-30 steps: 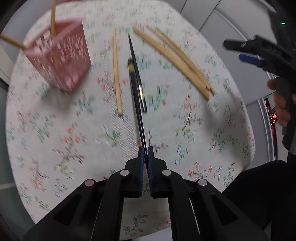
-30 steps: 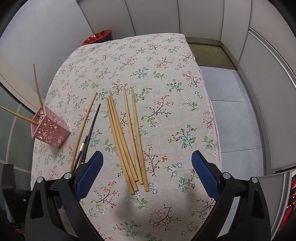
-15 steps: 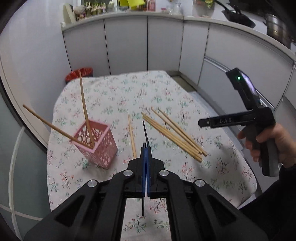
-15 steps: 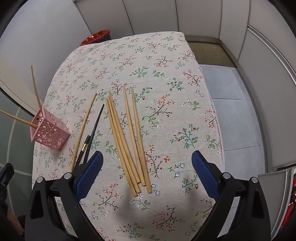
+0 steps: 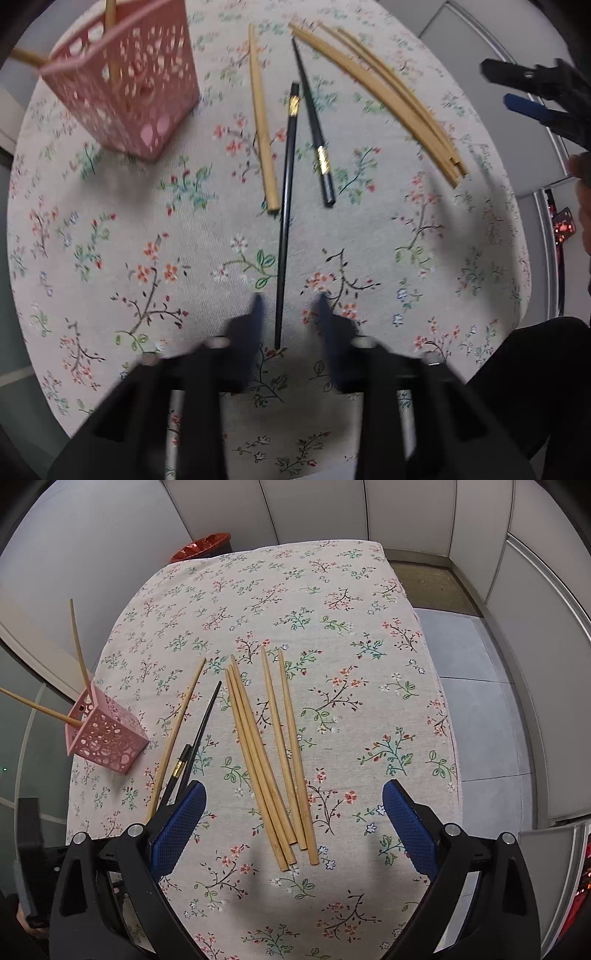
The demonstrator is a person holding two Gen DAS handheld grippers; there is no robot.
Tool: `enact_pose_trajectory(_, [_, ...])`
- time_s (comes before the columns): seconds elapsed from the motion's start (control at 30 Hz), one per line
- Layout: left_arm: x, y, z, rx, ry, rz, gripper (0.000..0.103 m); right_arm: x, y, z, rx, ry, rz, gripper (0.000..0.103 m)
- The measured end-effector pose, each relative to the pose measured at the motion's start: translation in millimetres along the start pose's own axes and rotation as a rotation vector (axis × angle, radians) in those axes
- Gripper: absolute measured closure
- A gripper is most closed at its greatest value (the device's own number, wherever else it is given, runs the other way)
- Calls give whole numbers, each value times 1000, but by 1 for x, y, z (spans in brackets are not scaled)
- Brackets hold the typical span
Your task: Organize utensils
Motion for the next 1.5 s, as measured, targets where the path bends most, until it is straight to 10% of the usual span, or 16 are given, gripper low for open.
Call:
enact_pose_trajectory(0.3, [18,8,6,-15,-180,154,99,3,6,-3,14,5,1,11])
enact_pose_trajectory(1.0, [176,-10,-33,173,-204,745,99,-20,-10,-31,20,-47,25,17])
enact_pose_trajectory(1.5, [189,-11,-81,278,-154,761,99,-135,-51,-71,8,-75,-119,76])
Point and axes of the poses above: each gripper's, at about its wrist camera, not at the fingertips, and x roughly against the way its jaws point, z to its right, y to its underside, the point moved 4 cm from there along -x, roughly the way its jaws point, and after that the axes turned 12 degrees about -y, right-handed, at the moved point
